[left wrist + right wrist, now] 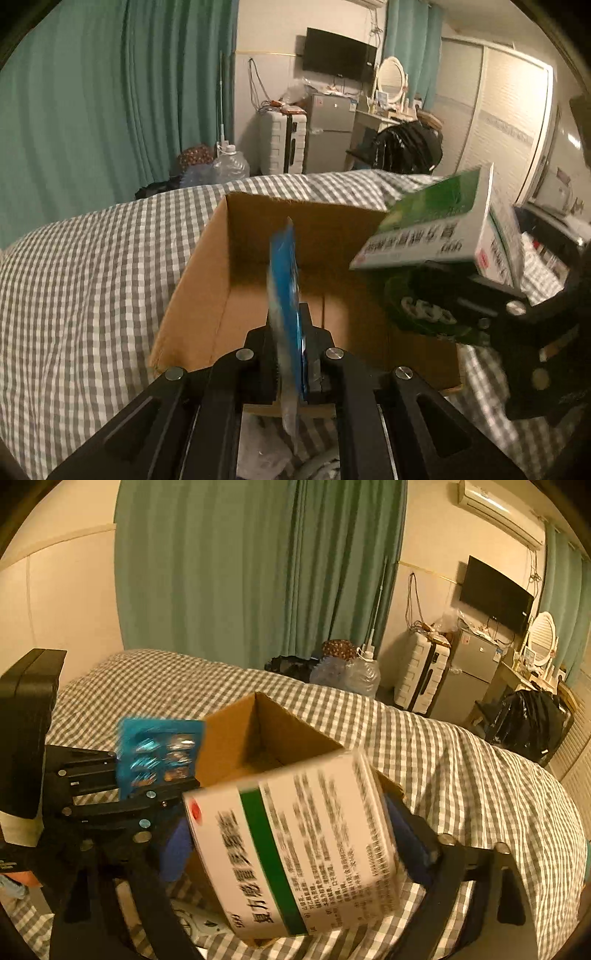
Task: Organize objects
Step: 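Lower the blister pack and green medicine box into the cardboard box, open both grippers, then grasp the white ointment tube with the right gripper while the left grasps the white figurine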
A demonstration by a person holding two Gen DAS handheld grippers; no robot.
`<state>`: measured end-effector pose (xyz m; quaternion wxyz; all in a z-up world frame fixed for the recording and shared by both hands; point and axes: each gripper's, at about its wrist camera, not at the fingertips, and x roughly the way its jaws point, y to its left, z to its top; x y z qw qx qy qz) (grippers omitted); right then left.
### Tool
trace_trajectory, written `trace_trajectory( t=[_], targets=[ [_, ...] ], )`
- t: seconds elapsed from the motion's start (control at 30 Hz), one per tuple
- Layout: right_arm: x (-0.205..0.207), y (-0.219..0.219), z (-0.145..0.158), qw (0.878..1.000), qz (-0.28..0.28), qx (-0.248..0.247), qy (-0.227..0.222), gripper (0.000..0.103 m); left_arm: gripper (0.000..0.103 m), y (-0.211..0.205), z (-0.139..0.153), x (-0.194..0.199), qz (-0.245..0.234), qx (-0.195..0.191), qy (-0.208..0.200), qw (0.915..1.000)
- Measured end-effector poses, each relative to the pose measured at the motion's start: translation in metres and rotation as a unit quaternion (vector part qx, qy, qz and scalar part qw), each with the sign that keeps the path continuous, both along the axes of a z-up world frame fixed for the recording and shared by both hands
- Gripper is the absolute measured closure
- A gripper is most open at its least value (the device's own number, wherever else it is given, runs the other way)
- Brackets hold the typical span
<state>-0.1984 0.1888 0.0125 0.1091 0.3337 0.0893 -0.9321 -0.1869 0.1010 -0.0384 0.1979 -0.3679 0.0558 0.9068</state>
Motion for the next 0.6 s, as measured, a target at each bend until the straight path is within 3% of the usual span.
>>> trace_trajectory(
  t=[0.03, 0.1, 0.13, 0.17, 0.43, 0.6],
  targets=[
    [0.001, 0.003, 0.0, 1.0, 0.0, -0.003, 0.004, 0.006, 0.085, 0.002, -0.003, -0.002, 0.001, -0.007, -0.003, 1.0],
    [0.006, 0.004, 0.004, 1.0, 0.001, -0.005, 0.013, 0.004, 0.062, 0.002, -0.008, -0.003, 0.007, -0.011, -0.007, 0.9999],
    [0.011, 0.003, 0.008, 1.0, -0.003, -0.003, 0.021, 0.003, 0.042, 0.0, -0.008, -0.002, 0.013, -0.008, -0.008, 0.9999],
    [0.016, 0.002, 0.012, 1.0, -0.005, -0.002, 0.027, 0.002, 0.036, -0.002, -0.007, 0.0, 0.023, -0.008, -0.005, 0.9997],
    [0.07, 0.008, 0.054, 0.997, -0.018, -0.051, 0.052, 0.002, 0.025, -0.039, 0.026, 0.043, 0.06, 0.005, 0.013, 0.9981],
    [0.111, -0.004, 0.059, 0.997, -0.015, -0.052, 0.061, 0.002, 0.022, -0.076, 0.037, 0.089, 0.101, -0.008, 0.025, 0.9945]
  ],
)
